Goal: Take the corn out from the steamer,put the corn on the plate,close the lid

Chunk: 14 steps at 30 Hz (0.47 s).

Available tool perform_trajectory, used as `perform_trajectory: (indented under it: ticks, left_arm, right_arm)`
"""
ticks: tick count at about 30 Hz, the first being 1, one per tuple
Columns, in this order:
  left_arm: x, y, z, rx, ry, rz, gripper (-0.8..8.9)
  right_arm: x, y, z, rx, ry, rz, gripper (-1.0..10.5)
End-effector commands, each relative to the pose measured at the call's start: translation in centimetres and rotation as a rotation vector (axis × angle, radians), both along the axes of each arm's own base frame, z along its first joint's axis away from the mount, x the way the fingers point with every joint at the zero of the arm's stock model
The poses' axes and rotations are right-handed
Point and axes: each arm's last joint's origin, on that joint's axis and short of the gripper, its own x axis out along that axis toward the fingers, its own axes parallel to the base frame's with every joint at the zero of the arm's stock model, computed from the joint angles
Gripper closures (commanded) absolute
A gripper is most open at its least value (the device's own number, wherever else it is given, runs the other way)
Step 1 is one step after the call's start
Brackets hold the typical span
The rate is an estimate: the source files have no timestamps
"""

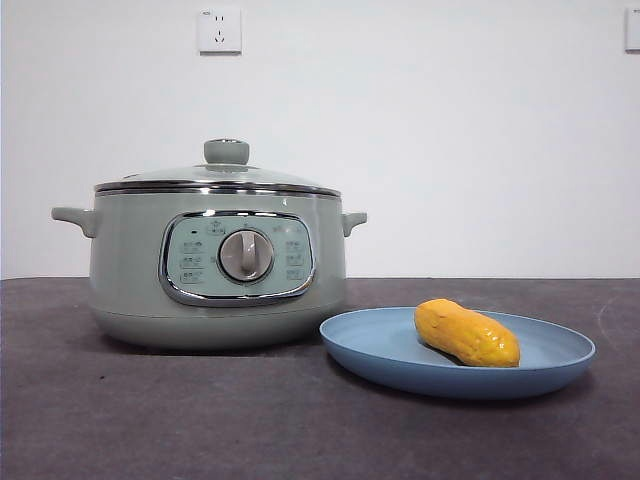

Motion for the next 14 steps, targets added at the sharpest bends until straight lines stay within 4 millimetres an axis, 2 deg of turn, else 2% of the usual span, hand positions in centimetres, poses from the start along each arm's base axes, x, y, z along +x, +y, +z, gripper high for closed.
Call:
perform_trajectory:
  ticks: [1,6,14]
  left_arm:
    - [0.1,0.0,-0.4,-0.007,0.006,0.007,8.17]
    - [0.1,0.0,-0.4,-0.007,0.006,0.006,8.17]
    - [0.1,0.0,-0.4,-0.007,0.006,0.007,8.17]
  right_arm:
    - [0.5,-0.2,-3.5,0.017,0.026,-0.065,9.5]
    - [0.7,-0.4,-7.6,0.055,0.046,-0.143,9.5]
    - [1.0,-0.3,-10.9,0.095,0.103,-0.15,9.5]
